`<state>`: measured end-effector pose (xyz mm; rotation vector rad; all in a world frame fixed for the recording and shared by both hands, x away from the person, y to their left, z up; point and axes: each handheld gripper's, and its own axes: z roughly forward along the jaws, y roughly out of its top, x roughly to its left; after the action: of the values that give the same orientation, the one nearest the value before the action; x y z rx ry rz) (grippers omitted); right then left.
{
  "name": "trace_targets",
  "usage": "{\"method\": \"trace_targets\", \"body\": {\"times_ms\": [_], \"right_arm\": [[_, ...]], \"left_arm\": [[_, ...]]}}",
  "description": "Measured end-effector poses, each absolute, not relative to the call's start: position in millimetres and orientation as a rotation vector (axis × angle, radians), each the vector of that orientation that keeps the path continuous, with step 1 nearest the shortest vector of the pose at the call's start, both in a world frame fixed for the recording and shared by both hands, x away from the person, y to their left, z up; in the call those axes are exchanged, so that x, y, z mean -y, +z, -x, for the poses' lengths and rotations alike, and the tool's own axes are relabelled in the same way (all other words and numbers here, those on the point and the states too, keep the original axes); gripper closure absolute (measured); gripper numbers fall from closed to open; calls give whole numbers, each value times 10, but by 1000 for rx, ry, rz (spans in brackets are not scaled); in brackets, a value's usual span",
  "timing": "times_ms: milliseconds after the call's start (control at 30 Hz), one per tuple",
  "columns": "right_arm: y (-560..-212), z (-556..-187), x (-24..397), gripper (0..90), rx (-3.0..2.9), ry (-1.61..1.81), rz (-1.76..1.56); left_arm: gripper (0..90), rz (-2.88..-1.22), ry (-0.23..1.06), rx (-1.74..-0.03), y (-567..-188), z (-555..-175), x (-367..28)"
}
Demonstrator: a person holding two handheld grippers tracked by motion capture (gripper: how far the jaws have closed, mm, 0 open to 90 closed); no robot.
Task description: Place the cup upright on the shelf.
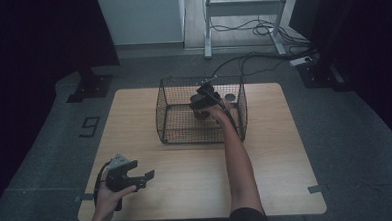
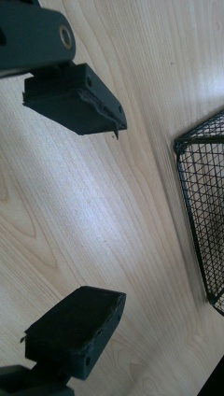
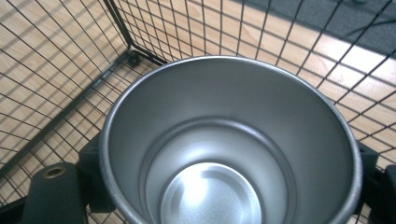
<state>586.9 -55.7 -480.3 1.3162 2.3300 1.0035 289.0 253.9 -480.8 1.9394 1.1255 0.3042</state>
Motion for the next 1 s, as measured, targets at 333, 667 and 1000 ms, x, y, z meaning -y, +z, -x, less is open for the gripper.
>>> {"method": "trace_targets", "body": {"times_ms": [333, 667, 1000], "right_arm": [[-4858, -5898, 537, 182, -2369, 953, -1333], [-4857, -5895, 550, 181, -2370, 940, -1351], [-4832, -5850, 588, 150, -2418, 845, -1353]], "left_arm": [[158, -1938, 304, -1128, -4809, -2890, -2544], [158, -1937, 304, -1127, -4808, -2892, -2549], [158, -1939, 304, -1124, -4806, -2890, -2537]]}}
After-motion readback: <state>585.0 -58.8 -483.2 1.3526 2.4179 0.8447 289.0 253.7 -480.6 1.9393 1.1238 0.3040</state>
